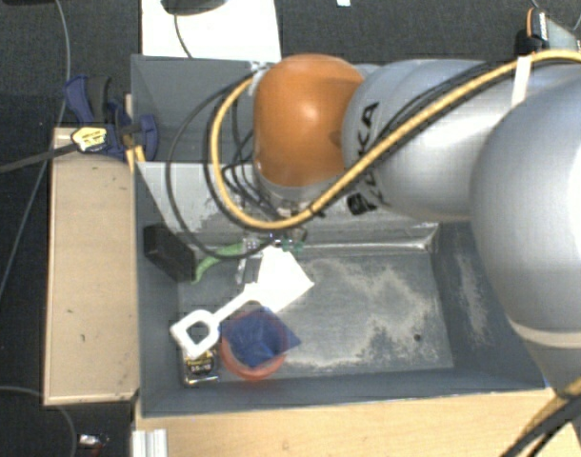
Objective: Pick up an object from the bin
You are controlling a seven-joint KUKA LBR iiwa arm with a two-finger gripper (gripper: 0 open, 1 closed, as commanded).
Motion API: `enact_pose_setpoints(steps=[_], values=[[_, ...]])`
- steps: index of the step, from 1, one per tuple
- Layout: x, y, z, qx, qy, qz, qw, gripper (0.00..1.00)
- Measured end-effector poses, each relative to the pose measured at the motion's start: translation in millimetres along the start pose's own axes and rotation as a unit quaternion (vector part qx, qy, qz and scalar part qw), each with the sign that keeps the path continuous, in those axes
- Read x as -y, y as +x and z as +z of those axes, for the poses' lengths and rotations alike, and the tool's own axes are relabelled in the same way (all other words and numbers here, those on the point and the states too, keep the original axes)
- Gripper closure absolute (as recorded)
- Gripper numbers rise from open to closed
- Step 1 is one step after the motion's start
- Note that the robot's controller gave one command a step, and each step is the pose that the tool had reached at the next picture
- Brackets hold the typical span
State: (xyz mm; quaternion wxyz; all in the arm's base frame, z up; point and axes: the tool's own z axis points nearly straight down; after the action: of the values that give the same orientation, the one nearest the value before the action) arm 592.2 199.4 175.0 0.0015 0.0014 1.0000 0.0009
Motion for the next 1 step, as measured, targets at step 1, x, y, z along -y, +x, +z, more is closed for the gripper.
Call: enact_pose_setpoints(steps=[1], values=[[50.3, 42.4, 102.0, 0.0015, -0.001, -0.230, 0.9732, 0.00]])
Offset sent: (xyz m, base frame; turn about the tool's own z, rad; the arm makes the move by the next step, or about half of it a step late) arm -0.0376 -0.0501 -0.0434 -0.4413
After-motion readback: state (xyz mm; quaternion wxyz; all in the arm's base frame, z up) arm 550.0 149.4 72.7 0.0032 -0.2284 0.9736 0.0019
